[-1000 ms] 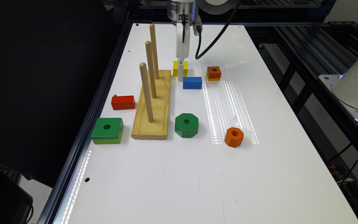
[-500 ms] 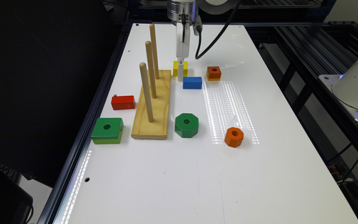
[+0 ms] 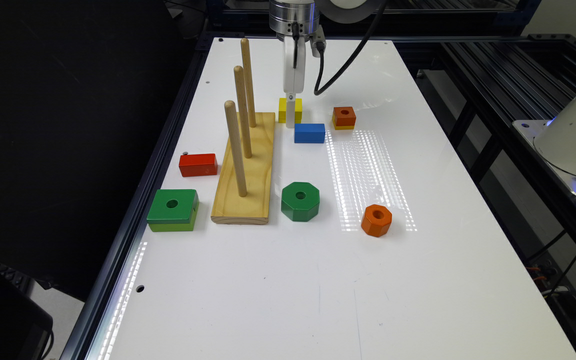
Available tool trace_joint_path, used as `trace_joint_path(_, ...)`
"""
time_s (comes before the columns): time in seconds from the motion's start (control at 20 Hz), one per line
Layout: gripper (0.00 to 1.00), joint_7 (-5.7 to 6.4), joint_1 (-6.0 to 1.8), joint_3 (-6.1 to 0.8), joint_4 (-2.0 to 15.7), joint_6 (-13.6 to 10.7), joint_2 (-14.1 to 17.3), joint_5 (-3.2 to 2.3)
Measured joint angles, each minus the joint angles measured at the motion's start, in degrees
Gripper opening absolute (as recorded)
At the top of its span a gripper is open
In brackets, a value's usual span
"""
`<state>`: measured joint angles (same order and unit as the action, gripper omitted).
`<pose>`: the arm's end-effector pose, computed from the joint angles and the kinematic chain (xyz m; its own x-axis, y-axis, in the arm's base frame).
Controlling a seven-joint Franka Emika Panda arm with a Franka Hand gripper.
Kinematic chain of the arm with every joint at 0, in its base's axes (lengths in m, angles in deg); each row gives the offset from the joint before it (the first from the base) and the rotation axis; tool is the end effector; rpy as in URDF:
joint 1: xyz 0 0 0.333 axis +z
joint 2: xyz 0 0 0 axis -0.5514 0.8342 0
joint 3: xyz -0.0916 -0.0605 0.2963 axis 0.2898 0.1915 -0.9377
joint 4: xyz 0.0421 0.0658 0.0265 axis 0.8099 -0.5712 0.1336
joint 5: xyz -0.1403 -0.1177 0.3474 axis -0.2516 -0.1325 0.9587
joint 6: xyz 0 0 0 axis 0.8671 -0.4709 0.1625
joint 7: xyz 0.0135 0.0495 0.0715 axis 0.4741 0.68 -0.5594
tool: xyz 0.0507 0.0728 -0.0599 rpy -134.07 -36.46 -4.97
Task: Pick up yellow block.
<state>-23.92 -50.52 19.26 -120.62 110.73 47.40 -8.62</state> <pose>0.5446 -0.1310 0.1713 0.7185 -0.6955 0.0039 -0.6953 -0.7185 -0.0165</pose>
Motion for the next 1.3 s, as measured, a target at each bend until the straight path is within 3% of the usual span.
trace_joint_path(0.9, 1.0, 0.0, 0.01, -0.01, 0.0, 0.0, 0.0, 0.0)
trace_joint_path(0.95, 0.0, 0.0, 0.01, -0.01, 0.0, 0.0, 0.0, 0.0)
trace_joint_path(1.3, 0.0, 0.0, -0.01, -0.03, 0.0, 0.0, 0.0, 0.0)
